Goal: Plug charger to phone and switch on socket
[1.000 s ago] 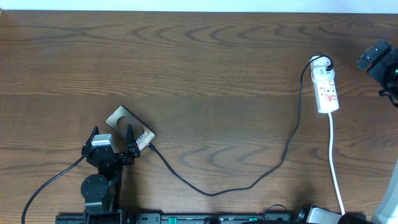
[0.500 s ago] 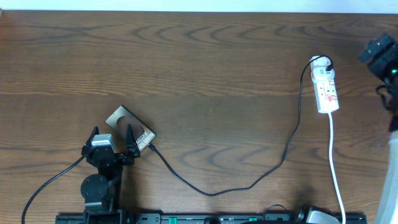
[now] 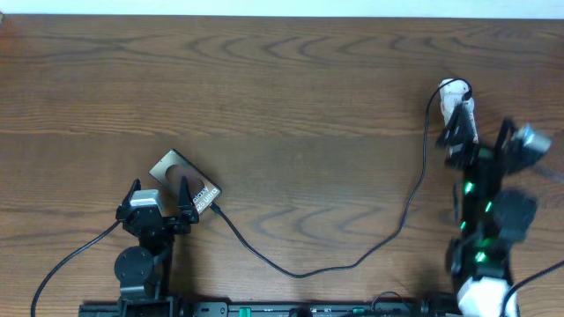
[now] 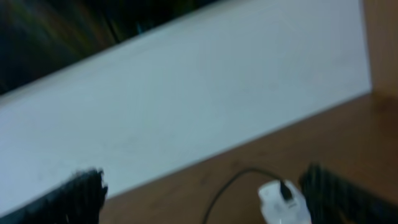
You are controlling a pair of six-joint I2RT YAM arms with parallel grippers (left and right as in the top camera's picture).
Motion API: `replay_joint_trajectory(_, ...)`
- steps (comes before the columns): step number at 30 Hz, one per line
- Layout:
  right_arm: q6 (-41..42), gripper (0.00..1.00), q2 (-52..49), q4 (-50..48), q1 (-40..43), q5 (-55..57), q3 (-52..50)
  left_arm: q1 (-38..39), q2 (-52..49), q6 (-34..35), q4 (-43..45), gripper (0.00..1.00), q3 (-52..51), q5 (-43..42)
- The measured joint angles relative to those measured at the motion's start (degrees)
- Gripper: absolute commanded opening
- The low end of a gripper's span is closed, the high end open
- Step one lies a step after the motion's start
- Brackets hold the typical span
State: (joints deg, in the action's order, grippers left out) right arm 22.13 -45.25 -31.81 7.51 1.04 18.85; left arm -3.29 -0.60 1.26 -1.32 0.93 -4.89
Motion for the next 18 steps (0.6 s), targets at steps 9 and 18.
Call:
replay_joint_trajectory(9, -0.26, 0.99, 15.82, -3.58, -0.11, 3.87, -18.47, 0.0, 0.0, 0.0, 0.0, 0.88, 0.02, -0.15)
replay_joint_trajectory(18, -2.45, 0.99, 25.64, 13.31, -0.24, 5.27, -18.47, 0.0, 0.0, -0.02, 0.0, 0.87, 0.02, -0.22)
